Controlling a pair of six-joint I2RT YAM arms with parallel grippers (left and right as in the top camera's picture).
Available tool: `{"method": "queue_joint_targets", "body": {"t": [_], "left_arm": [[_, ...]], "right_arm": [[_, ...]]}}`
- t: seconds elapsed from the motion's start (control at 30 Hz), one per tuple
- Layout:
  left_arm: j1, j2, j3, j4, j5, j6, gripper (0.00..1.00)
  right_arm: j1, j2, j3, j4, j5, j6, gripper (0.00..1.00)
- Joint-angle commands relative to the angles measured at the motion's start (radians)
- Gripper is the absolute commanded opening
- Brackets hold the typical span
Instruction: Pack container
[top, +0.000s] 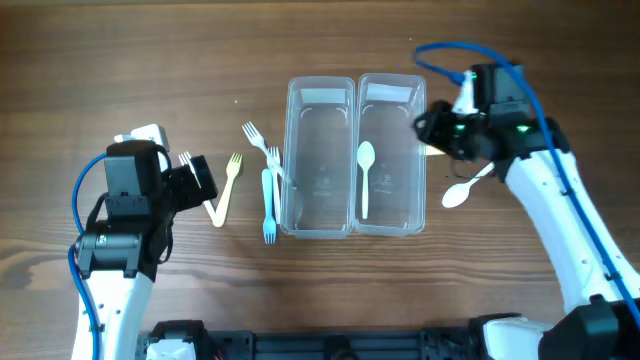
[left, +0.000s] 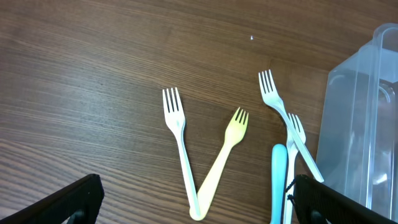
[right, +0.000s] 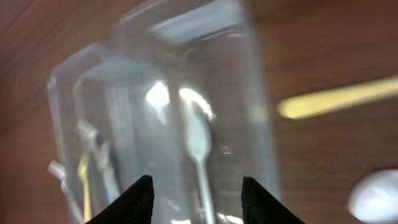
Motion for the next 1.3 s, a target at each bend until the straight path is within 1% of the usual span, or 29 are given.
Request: {"method": "queue_joint_targets", "body": {"t": [0.0, 0.1, 0.13, 0.27, 0.37, 0.47, 0.5, 0.53, 0.67, 0.73, 0.8, 0.87, 0.93, 1.0, 1.03, 1.1, 1.17, 1.27], "left_arm": [[-0.006, -0.001, 0.021, 0.003, -0.014, 0.016, 1.0], [-0.006, -0.001, 0.021, 0.003, -0.014, 0.016, 1.0], [-0.006, -0.001, 0.021, 0.003, -0.014, 0.016, 1.0], [-0.006, -0.001, 0.021, 0.003, -0.014, 0.016, 1.0], [-0.006, -0.001, 0.021, 0.003, -0.014, 0.016, 1.0], [-0.006, -0.001, 0.021, 0.003, -0.014, 0.016, 1.0], [-0.006, -0.001, 0.021, 0.003, -0.014, 0.016, 1.0], [-0.006, -0.001, 0.021, 0.003, -0.014, 0.016, 1.0], [-0.006, -0.001, 0.021, 0.003, -0.014, 0.016, 1.0], [-0.006, -0.001, 0.021, 0.003, -0.014, 0.016, 1.0], [-0.006, -0.001, 0.021, 0.003, -0.014, 0.016, 1.0], [-0.006, -0.001, 0.021, 0.003, -0.014, 0.016, 1.0], [-0.006, -0.001, 0.021, 0.003, -0.014, 0.016, 1.0], [-0.006, -0.001, 0.021, 0.003, -0.014, 0.016, 1.0], [-0.006, -0.001, 0.021, 0.003, -0.014, 0.016, 1.0], [-0.006, -0.001, 0.021, 0.003, -0.014, 0.016, 1.0], [-0.006, -0.001, 0.021, 0.003, -0.014, 0.016, 1.0], [-0.006, -0.001, 0.021, 0.003, -0.014, 0.016, 1.0]], "right_arm": [[-0.093, 0.0, 0.012, -0.068, 0.157, 0.094, 0.44], [-0.156, 0.01, 0.0, -0.182, 0.327, 0.18, 0.5], [-0.171, 0.019, -0.005, -0.198, 0.349, 0.193, 0.5], [-0.192, 0.099, -0.059, -0.192, 0.35, 0.193, 0.45], [-0.192, 0.234, -0.071, -0.145, 0.35, 0.192, 0.45], [-0.192, 0.304, -0.071, -0.126, 0.35, 0.192, 0.45], [-0.192, 0.321, -0.071, -0.117, 0.35, 0.192, 0.44], [-0.192, 0.343, -0.071, -0.106, 0.35, 0.191, 0.41], [-0.192, 0.405, -0.071, -0.083, 0.35, 0.192, 0.41], [-0.192, 0.415, -0.071, -0.073, 0.35, 0.192, 0.36], [-0.192, 0.422, -0.076, -0.058, 0.35, 0.192, 0.35], [-0.192, 0.435, -0.076, -0.047, 0.349, 0.192, 0.28], [-0.192, 0.449, -0.076, -0.043, 0.34, 0.189, 0.18], [-0.192, 0.454, -0.076, -0.045, 0.334, 0.183, 0.08], [-0.192, 0.451, -0.076, -0.045, 0.32, 0.161, 0.04], [-0.192, 0.423, -0.074, -0.047, 0.315, 0.15, 0.04], [-0.192, 0.36, -0.063, -0.04, 0.316, 0.084, 0.04], [-0.192, 0.188, -0.013, -0.055, 0.298, -0.032, 0.04]]}}
